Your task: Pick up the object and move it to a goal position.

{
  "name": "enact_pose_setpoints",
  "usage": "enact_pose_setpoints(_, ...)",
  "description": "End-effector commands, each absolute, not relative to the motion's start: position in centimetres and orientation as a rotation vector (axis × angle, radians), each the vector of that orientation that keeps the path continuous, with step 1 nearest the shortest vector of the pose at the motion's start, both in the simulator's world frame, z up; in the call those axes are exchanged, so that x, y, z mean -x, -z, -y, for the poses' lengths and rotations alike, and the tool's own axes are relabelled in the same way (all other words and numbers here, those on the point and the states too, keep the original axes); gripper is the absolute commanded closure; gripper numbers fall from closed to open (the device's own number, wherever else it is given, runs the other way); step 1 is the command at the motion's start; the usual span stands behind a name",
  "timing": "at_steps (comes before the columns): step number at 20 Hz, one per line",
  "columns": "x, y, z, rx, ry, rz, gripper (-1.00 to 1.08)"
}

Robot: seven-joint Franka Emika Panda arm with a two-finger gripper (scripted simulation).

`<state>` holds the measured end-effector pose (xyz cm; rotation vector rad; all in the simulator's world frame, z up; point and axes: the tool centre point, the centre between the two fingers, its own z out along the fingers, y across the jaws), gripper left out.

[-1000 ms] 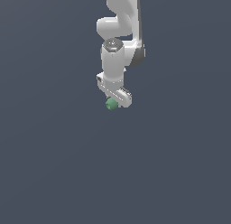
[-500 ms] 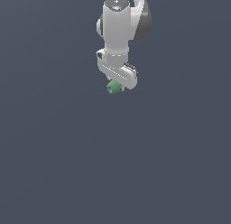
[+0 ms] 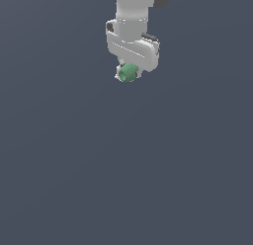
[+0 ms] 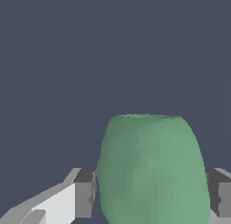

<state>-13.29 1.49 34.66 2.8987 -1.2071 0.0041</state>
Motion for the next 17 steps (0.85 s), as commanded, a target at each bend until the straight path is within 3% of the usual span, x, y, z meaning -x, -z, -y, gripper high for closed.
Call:
enact_pose_setpoints(1,13.5,-36.8,-1.8,-2.899,-0.002,1.206,1.08)
enact_pose_setpoints(9,13.8,-41.3,-2.4,-2.900,-0.001,1.206,1.08)
enact_pose_setpoints(17,13.7,-42.6,-2.6,-2.901,0.000,1.205,1.08)
